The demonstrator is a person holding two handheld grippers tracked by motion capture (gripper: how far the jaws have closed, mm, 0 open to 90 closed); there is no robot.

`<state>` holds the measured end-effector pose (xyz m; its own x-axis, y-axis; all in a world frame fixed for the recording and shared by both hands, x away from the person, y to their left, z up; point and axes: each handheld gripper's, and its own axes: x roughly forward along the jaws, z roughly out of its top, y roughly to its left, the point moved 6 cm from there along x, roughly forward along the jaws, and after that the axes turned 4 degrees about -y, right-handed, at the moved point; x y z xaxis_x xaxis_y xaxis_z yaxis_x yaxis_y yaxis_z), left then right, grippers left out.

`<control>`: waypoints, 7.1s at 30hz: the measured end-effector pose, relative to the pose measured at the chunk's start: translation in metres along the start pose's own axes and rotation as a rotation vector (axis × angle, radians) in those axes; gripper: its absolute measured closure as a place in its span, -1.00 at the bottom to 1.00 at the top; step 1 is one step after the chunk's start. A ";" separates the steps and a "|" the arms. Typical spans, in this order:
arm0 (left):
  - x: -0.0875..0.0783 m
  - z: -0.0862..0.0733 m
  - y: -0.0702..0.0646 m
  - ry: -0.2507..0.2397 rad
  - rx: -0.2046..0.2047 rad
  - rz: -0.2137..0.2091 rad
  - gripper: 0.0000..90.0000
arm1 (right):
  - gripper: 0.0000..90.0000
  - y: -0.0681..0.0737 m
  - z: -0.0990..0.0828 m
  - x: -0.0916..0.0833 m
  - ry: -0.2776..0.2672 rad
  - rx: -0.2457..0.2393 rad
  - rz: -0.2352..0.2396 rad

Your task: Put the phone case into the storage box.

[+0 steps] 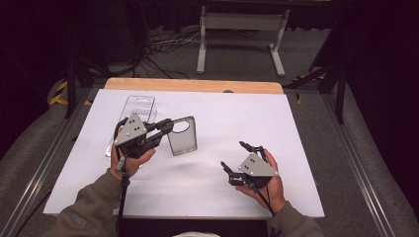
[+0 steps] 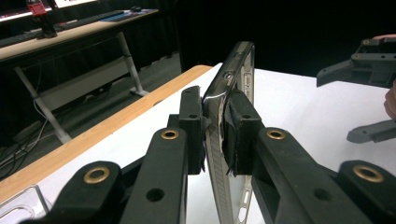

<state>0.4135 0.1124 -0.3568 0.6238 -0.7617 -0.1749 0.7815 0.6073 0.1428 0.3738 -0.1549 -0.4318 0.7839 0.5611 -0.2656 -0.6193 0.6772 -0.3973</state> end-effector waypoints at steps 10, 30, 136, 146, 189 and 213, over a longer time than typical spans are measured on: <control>-0.005 0.003 0.004 -0.010 0.005 0.008 0.76 | -0.62 0.003 -0.008 -0.008 -0.006 0.007 0.013; -0.021 0.009 0.020 -0.029 0.006 0.043 0.76 | -0.64 -0.002 -0.021 -0.021 0.005 0.036 -0.021; -0.033 -0.023 0.173 0.084 0.005 0.315 0.76 | -0.73 -0.002 -0.020 -0.018 -0.012 0.045 -0.006; -0.003 -0.049 0.192 0.145 -0.005 0.293 0.76 | -0.73 0.001 -0.022 -0.014 0.008 0.038 0.016; 0.037 -0.063 0.231 0.196 0.043 0.400 0.50 | -0.70 0.007 -0.027 -0.017 0.025 0.033 0.023; 0.032 -0.058 0.233 0.192 0.045 0.483 -0.09 | -0.70 0.009 -0.026 -0.018 0.023 0.026 0.030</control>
<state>0.6160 0.2428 -0.3853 0.9057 -0.3394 -0.2539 0.4064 0.8656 0.2926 0.3555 -0.1712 -0.4537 0.7655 0.5706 -0.2973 -0.6433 0.6726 -0.3657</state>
